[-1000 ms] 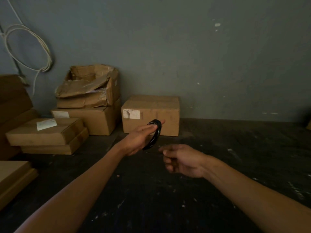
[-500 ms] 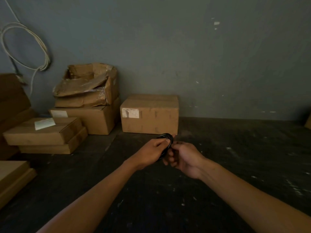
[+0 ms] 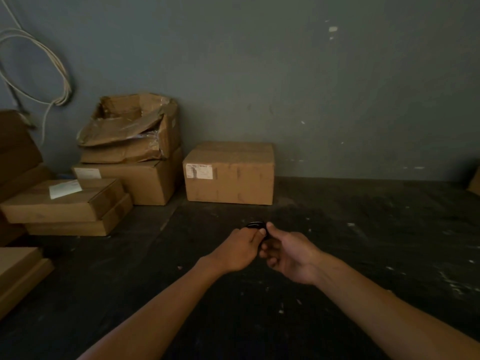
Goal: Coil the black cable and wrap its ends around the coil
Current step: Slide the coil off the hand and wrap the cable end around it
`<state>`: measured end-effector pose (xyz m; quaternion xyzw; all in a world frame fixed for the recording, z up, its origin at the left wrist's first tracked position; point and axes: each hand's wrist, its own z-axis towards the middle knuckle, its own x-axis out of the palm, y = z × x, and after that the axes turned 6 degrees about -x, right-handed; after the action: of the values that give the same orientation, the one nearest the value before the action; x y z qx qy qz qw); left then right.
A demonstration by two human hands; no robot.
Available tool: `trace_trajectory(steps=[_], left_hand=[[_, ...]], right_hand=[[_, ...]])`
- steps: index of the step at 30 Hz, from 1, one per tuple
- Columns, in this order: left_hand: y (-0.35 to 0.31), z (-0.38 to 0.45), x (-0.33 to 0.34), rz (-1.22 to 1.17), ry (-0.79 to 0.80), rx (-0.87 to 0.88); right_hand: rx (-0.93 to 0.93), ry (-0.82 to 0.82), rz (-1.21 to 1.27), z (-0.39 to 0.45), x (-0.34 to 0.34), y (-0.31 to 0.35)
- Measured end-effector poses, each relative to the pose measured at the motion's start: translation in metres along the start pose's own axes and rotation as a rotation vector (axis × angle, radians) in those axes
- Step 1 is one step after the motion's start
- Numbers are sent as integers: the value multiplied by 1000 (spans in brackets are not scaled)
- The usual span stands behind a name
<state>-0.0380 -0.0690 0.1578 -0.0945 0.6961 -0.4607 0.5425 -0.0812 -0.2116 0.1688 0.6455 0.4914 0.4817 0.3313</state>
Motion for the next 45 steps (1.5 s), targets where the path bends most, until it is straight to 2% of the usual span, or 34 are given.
trace_trajectory(steps=[4, 7, 11, 13, 17, 21, 27, 31, 37, 41, 45], left_hand=[[4, 1, 6, -18, -61, -1], [5, 0, 8, -55, -99, -14], [4, 0, 2, -104, -85, -42], [2, -2, 0, -149, -62, -58], [-3, -6, -1, -370, 8, -130], [-7, -7, -1, -588, 82, -230], [-11, -7, 0, -649, 91, -298], [-11, -3, 1, -595, 29, -352], [-9, -4, 2, -616, -28, -430], [-9, -4, 3, -601, -36, -435], [-10, -3, 1, -624, -11, -436]], right_hand=[[10, -5, 29, -1, -4, -3], [-38, -20, -99, -1, -9, -7], [-386, -130, -477, -2, -16, -12], [-542, -50, -563, -2, -21, -12], [-631, 136, -635, -2, -29, -15], [-733, 143, -646, -1, -33, -18], [-735, 153, -639, 0, -37, -16], [-725, 183, -591, 0, -37, -17], [-751, 207, -673, 0, -37, -21], [-780, 190, -747, 3, -36, -20], [-817, 179, -710, 5, -34, -20]])
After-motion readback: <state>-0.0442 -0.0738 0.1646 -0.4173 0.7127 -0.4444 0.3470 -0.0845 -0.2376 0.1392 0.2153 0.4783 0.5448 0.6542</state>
